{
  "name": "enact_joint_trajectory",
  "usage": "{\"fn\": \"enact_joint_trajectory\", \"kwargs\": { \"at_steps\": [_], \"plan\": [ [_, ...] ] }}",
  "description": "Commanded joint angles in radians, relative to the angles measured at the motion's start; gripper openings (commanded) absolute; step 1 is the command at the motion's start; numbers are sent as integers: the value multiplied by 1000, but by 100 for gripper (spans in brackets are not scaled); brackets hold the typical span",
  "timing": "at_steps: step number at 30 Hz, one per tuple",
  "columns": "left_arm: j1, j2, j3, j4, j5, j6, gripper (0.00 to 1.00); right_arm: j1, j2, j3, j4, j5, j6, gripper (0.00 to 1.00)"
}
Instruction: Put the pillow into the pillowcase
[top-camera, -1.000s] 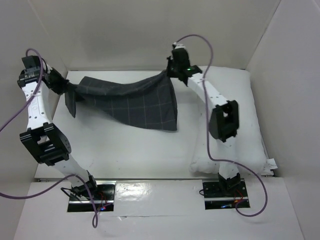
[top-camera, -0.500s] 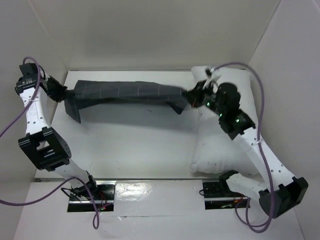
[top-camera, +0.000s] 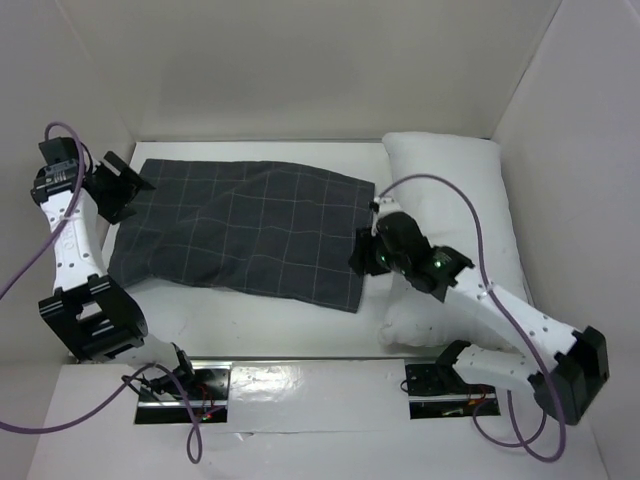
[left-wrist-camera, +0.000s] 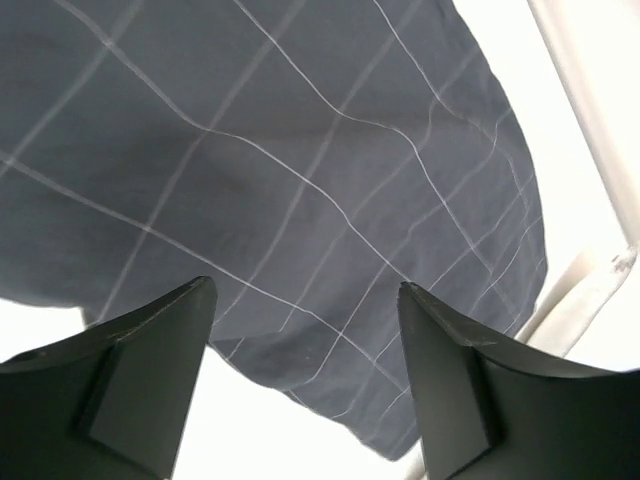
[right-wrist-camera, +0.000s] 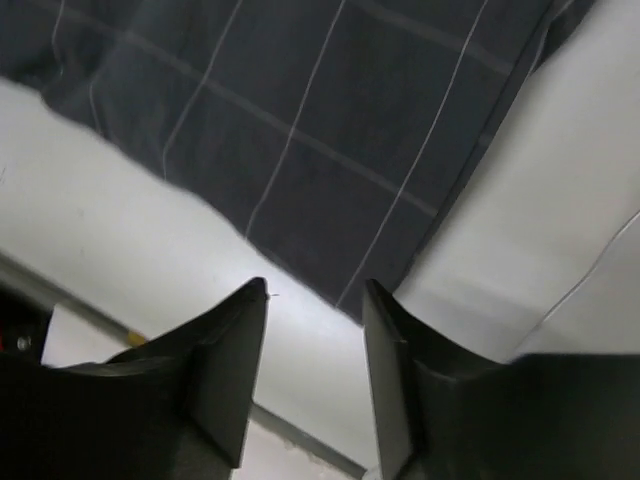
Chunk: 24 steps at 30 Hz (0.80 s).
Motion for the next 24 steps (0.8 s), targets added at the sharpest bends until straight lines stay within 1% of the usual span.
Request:
{"fn": "enact_joint_trajectory", "kwargs": {
  "at_steps": [1, 3, 4, 6, 7, 9, 10, 11, 13, 16, 17, 18, 19, 21, 22, 24],
  "plan": [
    [-62, 0, -24, 19, -1, 58, 85, -41, 187, 222, -21, 162, -18, 48],
    [-102, 9, -84, 42, -25, 36, 84, -52, 313, 307, -75, 162, -18, 45],
    [-115, 9, -154, 52, -25, 15, 82, -52, 427, 374, -87, 182, -18, 45],
    [-164, 9, -237, 94, -59, -8, 81, -52, 516, 410, -77, 193, -28, 45],
    [-175, 9, -310, 133, -84, -42, 81, -52, 581, 433, -63, 193, -41, 46],
    [-175, 38, -362, 172, -87, -42, 79, -52, 629, 445, -37, 183, -41, 48],
    [-175, 60, -362, 172, -87, -42, 79, -52, 660, 445, -23, 183, -41, 49],
    [-175, 101, -362, 172, -105, -42, 78, -52, 669, 445, -14, 171, -41, 51],
    [-166, 137, -362, 172, -117, -42, 78, -52, 679, 431, 9, 171, -30, 52],
    [-166, 205, -371, 186, -145, -51, 78, -52, 727, 387, 31, 159, -16, 52],
    [-166, 250, -371, 186, -154, -60, 78, -52, 740, 364, 40, 159, -7, 52],
    [-166, 250, -362, 186, -166, -60, 78, -52, 749, 350, 40, 169, 8, 52],
    [-166, 294, -353, 198, -195, -74, 78, -52, 758, 336, 54, 170, 17, 52],
    [-166, 351, -296, 198, -185, -74, 76, -52, 769, 281, 89, 182, 27, 52],
    [-166, 405, -268, 182, -147, -74, 76, -52, 780, 267, 89, 182, 37, 51],
    [-175, 443, -198, 181, -147, -85, 75, -31, 791, 247, 100, 182, 50, 51]
  ]
}}
